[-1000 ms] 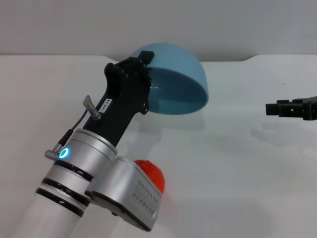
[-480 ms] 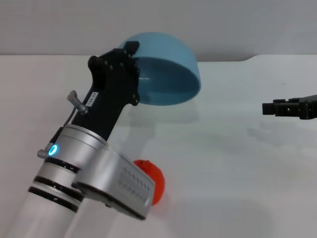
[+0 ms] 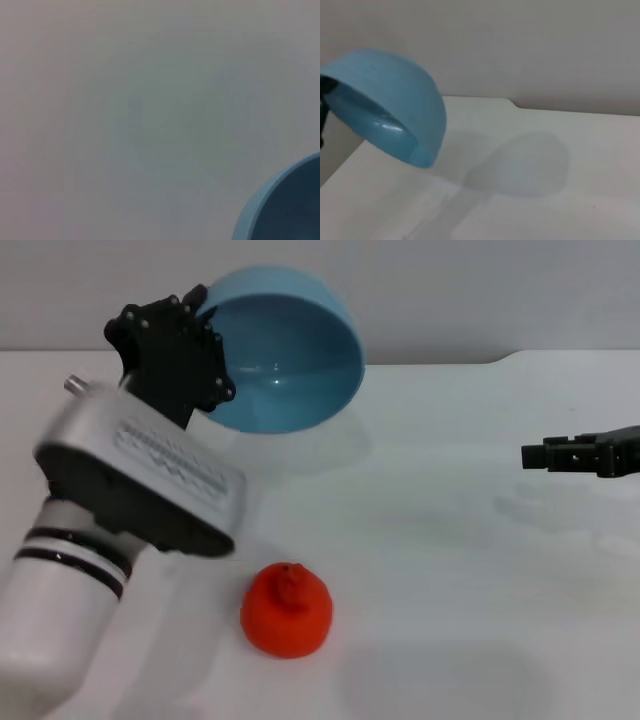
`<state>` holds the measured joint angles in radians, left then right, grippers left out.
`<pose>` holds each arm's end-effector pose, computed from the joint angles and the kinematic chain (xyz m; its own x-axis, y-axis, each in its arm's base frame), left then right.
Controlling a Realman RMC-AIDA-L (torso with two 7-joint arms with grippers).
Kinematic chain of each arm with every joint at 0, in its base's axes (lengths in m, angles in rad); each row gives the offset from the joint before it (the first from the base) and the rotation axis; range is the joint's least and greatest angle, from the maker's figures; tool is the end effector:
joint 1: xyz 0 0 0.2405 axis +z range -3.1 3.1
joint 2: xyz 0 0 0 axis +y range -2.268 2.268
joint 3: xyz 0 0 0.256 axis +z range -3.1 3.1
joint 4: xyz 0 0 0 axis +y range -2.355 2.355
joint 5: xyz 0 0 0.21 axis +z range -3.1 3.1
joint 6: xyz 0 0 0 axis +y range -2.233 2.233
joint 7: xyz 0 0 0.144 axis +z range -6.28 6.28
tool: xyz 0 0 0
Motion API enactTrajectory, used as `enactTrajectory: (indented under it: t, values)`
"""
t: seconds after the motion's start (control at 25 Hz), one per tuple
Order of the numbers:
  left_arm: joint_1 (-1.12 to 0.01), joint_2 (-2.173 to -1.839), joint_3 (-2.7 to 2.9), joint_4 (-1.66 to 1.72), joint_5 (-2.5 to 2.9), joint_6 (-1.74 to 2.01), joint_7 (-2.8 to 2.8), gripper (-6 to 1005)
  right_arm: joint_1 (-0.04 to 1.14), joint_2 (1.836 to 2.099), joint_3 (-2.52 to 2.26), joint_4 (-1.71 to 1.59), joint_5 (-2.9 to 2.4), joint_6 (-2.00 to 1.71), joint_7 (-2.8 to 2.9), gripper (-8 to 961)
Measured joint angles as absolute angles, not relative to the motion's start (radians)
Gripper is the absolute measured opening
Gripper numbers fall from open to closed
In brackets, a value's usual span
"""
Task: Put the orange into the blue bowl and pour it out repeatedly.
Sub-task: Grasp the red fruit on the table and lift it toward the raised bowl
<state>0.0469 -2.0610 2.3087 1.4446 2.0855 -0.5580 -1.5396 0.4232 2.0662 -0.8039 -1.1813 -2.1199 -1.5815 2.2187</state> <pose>-0.1607 0.2847 -0.0372 0.9779 -0.2090 -0.0107 -0.0410 -0.1412 -0.9891 0.2521 0.3368 0.0706 0.5660 -0.7098 -0.4193 -0.8146 -0.5595 -0.1526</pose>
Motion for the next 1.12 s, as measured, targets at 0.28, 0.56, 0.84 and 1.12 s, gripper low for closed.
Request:
enactTrajectory:
  t: [0.28, 0.56, 0.84, 1.12]
  values:
    - [0.082, -2.061, 2.116, 1.579, 1.843, -0.157, -1.546, -2, 0.428, 2.066, -0.805, -1.177, -2.122, -1.581, 2.218, 468]
    - [0.094, -2.059, 1.886, 1.624, 1.694, 0.237, -1.729, -2, 0.435, 2.066, -0.805, -1.172, -2.133, -1.579, 2.217, 467]
    - [0.009, -2.058, 1.537, 1.551, 1.69, 0.759, -2.071, -2, 0.445, 2.066, -0.806, -1.163, -2.131, -1.568, 2.217, 467]
    - [-0.083, -2.052, 1.255, 1.4, 1.697, 1.072, -2.201, -1, 0.493, 2.066, -0.81, -1.121, -2.135, -1.544, 2.214, 468]
